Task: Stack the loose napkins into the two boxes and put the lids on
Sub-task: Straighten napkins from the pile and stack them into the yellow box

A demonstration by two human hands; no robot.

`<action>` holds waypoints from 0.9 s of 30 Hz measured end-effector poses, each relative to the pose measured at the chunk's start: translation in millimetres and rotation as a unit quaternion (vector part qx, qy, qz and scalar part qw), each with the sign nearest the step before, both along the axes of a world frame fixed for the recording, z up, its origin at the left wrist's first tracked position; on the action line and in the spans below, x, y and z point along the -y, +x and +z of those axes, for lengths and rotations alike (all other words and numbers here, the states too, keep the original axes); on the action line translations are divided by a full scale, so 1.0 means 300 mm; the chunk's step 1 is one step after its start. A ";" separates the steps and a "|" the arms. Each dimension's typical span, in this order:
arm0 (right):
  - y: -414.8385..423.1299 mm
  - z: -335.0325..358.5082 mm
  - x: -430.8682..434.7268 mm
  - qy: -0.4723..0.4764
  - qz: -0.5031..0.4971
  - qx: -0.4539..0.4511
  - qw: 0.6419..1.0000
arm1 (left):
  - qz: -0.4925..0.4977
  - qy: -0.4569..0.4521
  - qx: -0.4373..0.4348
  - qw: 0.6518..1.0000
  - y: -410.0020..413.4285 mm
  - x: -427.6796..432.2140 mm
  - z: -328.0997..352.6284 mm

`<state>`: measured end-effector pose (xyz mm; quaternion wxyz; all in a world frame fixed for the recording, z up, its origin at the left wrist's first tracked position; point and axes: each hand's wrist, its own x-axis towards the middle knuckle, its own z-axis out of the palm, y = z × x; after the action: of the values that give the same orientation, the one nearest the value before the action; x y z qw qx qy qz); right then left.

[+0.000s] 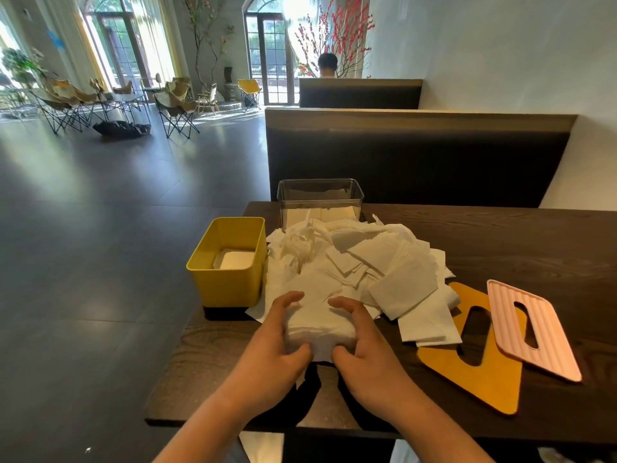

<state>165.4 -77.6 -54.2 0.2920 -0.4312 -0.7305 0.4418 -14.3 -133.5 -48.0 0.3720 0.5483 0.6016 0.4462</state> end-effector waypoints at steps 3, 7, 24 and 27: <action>-0.013 0.001 0.010 0.019 0.017 0.033 0.999 | -0.019 0.011 -0.076 0.997 -0.005 0.011 0.000; -0.027 0.007 0.022 0.021 -0.017 0.013 1.000 | 0.001 0.017 -0.077 0.997 -0.026 0.013 0.000; -0.266 0.329 -0.165 0.015 0.090 -0.050 0.995 | -0.006 -0.003 0.017 1.000 -0.357 -0.059 0.302; -0.353 0.369 -0.253 0.004 0.103 -0.018 0.995 | -0.009 -0.012 -0.020 1.000 -0.435 -0.101 0.353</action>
<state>59.4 -1.6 56.3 0.2595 -0.3447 -0.7672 0.4745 -144.9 -103.1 57.8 0.3699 0.5580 0.6094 0.4247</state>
